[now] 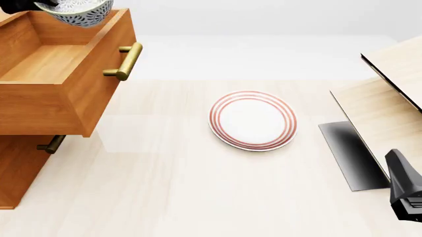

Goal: Open the top drawer of the cabinet and put the bowl in it.

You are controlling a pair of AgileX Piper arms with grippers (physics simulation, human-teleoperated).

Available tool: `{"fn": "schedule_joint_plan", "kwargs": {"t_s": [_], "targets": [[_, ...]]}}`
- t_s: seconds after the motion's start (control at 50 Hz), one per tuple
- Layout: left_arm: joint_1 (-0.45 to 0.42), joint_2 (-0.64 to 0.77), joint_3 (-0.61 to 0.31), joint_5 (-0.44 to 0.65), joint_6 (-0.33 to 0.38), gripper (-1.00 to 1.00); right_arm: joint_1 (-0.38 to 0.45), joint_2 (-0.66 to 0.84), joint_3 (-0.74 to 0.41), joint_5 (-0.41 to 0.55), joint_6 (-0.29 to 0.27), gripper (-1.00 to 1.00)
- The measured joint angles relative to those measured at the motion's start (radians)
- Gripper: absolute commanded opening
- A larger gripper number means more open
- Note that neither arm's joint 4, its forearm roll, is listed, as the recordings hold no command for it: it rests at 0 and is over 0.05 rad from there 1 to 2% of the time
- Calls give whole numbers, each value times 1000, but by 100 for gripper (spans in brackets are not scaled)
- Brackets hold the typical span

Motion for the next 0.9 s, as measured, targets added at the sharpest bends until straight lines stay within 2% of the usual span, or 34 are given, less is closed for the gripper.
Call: {"fn": "schedule_joint_plan", "kwargs": {"t_s": [0.54, 0.9], "targets": [[97, -108, 106, -21, -34, -100, 0, 0, 0, 0, 0, 100], [160, -132, 156, -41, -41, -100, 0, 0, 0, 0, 0, 100]]}}
